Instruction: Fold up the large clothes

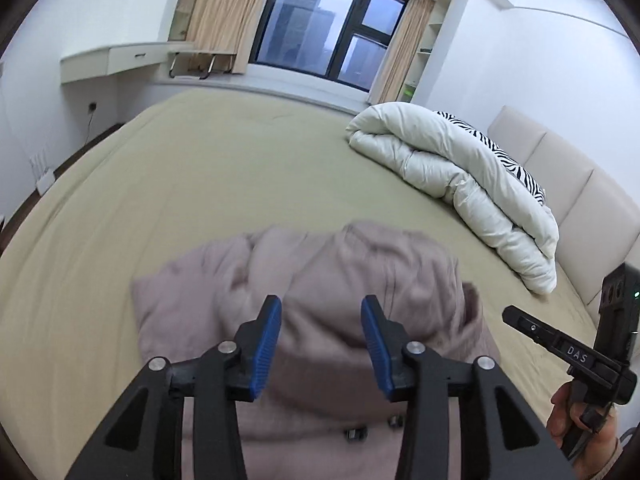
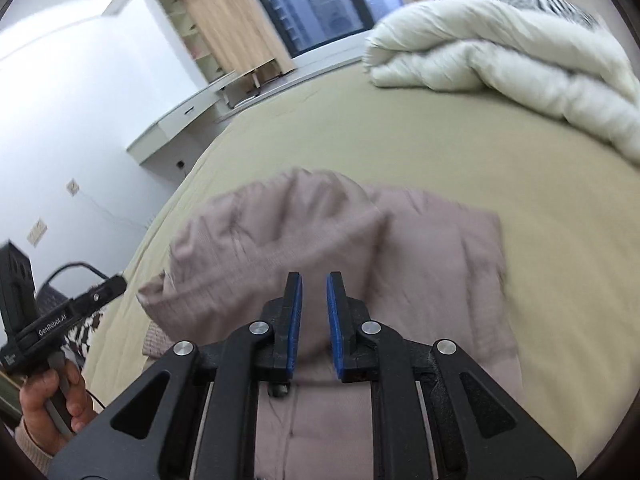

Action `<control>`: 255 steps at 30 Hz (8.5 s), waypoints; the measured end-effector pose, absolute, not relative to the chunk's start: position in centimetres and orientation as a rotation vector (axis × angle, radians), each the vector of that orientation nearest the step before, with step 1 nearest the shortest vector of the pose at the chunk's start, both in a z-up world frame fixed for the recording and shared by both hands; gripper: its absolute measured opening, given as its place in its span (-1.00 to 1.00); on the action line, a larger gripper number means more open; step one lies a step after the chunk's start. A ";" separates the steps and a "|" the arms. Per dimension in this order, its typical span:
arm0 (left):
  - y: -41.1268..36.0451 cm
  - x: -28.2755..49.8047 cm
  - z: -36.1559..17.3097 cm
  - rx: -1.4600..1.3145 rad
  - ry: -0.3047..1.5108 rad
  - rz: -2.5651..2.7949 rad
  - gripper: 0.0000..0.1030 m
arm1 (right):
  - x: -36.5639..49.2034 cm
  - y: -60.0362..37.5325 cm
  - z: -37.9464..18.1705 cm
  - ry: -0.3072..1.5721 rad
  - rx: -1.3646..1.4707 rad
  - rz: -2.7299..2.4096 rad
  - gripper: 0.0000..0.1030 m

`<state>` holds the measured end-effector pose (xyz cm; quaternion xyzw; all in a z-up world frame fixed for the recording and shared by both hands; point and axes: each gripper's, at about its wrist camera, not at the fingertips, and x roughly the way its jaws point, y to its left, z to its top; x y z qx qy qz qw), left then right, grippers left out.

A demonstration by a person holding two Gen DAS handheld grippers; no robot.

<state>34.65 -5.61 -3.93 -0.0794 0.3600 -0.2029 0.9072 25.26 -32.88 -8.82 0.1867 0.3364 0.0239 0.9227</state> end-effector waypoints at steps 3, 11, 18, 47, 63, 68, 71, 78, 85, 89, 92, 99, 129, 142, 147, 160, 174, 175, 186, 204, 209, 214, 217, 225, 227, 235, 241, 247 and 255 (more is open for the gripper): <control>-7.2 37.9 -4.5 -0.164 0.795 -0.427 -0.14 | 28.4 -31.6 -7.5 0.702 0.322 0.066 -0.74; -8.6 42.0 -9.7 -0.116 0.935 -0.382 -0.07 | 35.5 -29.8 -10.1 0.821 0.317 0.104 0.69; -9.4 41.1 -14.3 -0.012 0.947 -0.371 -0.06 | 36.2 -30.5 -17.0 0.913 0.207 0.037 0.53; -14.2 45.0 -16.6 0.073 0.915 -0.376 -0.24 | 48.5 -29.0 -21.8 0.909 0.095 -0.042 0.18; -9.2 39.6 -15.0 0.018 0.874 -0.319 -0.27 | 34.8 -22.1 -20.9 0.806 -0.074 -0.011 0.21; -8.1 38.4 -12.0 -0.056 0.868 -0.325 -0.31 | 34.3 -21.7 -19.0 0.858 -0.073 -0.021 0.20; -7.2 35.3 -8.9 -0.094 0.769 -0.341 -0.31 | 31.6 -22.5 -14.6 0.728 -0.032 -0.055 0.20; -11.5 34.6 -13.7 0.028 0.872 -0.385 -0.31 | 31.3 -22.3 -19.8 0.817 -0.091 -0.068 0.23; -9.8 34.7 -12.7 -0.042 0.903 -0.414 -0.31 | 30.3 -22.7 -18.5 0.833 -0.067 -0.061 0.24; -5.0 29.4 -8.3 -0.080 0.832 -0.421 0.11 | 25.0 -24.6 -13.4 0.741 0.074 -0.002 0.50; -0.3 24.1 -5.7 -0.027 0.754 -0.364 0.60 | 18.8 -25.7 -11.5 0.709 0.121 0.014 0.57; 10.8 12.4 -5.2 0.087 0.797 -0.154 0.79 | 3.3 -28.9 -11.9 0.773 0.263 -0.059 0.57; 15.0 -1.0 -15.6 -0.085 1.208 -0.231 0.79 | -18.6 -36.8 -23.9 1.121 0.620 -0.018 0.44; 15.1 -0.6 -18.4 -0.202 1.346 -0.337 0.46 | -16.3 -35.7 -23.9 1.267 0.570 0.111 0.14; 14.5 -1.2 -18.9 -0.216 1.398 -0.387 0.13 | -16.2 -35.1 -23.8 1.276 0.592 0.132 -0.06; 15.2 -1.7 -16.1 -0.314 1.363 -0.449 -0.88 | -17.1 -34.7 -23.3 1.210 0.667 0.157 -0.63; 16.0 6.5 -2.9 -0.596 1.025 -0.591 -0.91 | -11.1 -35.9 -10.0 0.793 0.752 0.296 -0.81; 16.0 7.7 -2.1 -0.607 1.003 -0.595 -0.91 | -9.7 -36.3 -8.7 0.761 0.746 0.301 -0.81; 13.4 26.4 3.0 -0.603 0.855 -0.540 -0.90 | 8.6 -41.0 -0.2 0.580 0.702 0.239 -0.81; 8.5 44.8 -11.7 -0.557 1.012 -0.291 -0.71 | 34.2 -47.4 -16.8 0.725 0.931 -0.039 -0.75; 8.7 40.5 -7.0 -0.445 0.863 -0.201 0.12 | 32.6 -47.1 -15.6 0.635 0.901 -0.013 -0.21; 3.7 37.3 -2.9 -0.211 0.739 -0.274 0.28 | 31.8 -44.2 -11.2 0.636 0.727 -0.008 1.00; -0.4 36.6 -3.2 -0.072 0.721 -0.299 0.28 | 32.4 -38.5 -9.5 0.759 0.504 0.018 0.97; -7.1 39.7 -7.6 0.195 0.735 -0.248 0.28 | 39.1 -27.5 -13.7 0.960 0.159 0.037 0.65; -8.3 42.3 -9.3 0.261 0.773 -0.219 0.28 | 41.4 -28.2 -14.7 0.972 0.186 0.003 0.65; -7.9 47.9 -14.4 0.218 0.841 -0.199 0.47 | 48.3 -30.1 -19.9 0.995 0.180 -0.050 0.70; -6.8 47.4 -16.4 0.144 0.833 -0.220 0.48 | 48.0 -28.9 -22.0 0.939 0.165 -0.032 0.75; -6.7 47.3 -17.2 0.135 0.828 -0.210 0.48 | 47.2 -28.2 -23.2 0.913 0.150 -0.025 0.79; -7.1 47.5 -17.5 0.136 0.819 -0.197 0.48 | 44.7 -27.5 -24.1 0.903 0.143 -0.028 0.80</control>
